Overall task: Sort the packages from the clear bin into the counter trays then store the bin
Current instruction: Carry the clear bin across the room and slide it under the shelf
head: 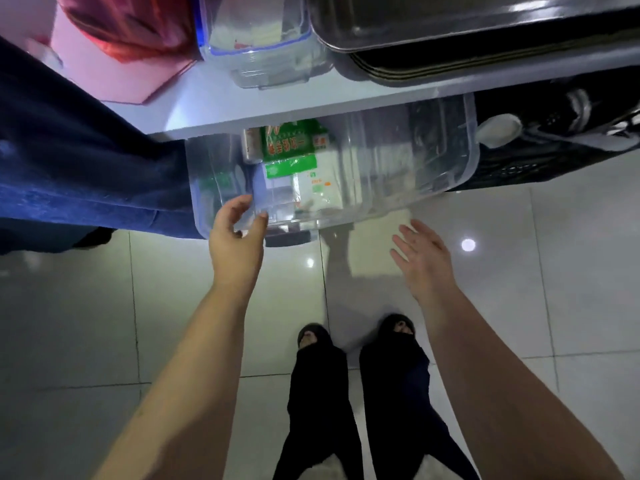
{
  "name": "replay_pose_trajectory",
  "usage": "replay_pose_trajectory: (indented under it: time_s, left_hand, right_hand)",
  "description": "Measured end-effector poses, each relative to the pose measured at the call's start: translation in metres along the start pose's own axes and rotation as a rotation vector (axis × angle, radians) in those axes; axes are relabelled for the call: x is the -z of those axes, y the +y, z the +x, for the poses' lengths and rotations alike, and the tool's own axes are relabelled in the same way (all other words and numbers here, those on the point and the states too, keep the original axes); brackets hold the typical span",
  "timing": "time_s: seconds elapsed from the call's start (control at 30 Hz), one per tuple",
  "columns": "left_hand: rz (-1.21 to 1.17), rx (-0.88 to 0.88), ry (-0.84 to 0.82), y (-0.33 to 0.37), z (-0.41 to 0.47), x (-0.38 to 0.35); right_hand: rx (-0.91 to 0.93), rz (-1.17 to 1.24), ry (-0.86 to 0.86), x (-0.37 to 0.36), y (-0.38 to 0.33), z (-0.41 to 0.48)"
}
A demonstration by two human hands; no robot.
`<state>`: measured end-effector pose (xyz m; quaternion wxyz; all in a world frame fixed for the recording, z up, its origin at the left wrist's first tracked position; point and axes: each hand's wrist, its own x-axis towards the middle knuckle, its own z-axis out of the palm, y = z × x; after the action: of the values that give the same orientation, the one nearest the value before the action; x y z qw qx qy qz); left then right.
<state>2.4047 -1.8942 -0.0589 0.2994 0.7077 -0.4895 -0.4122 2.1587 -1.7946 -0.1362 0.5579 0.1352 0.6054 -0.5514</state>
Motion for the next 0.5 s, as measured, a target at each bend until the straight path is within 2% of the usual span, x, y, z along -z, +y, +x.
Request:
replay_pose_trajectory:
  time_s: [0.17, 0.3, 0.4, 0.5]
  left_hand:
    - [-0.209, 0.222, -0.347, 0.07, -0.032, -0.082]
    - [-0.27, 0.448, -0.622, 0.107, -0.029, -0.155]
    - [-0.126, 0.435, -0.726, 0.125, -0.013, -0.215]
    - [0.013, 0.354, -0.7, 0.122, 0.002, -0.268]
  right_hand:
    - [-0.196, 0.414, 0.021, 0.05, -0.022, 0.024]
    - [-0.358, 0.628, -0.089, 0.059, -0.021, 0.05]
    - [-0.441, 0.758, -0.152, 0.053, -0.012, 0.081]
    - [-0.508, 0.797, -0.189, 0.049, -0.001, 0.12]
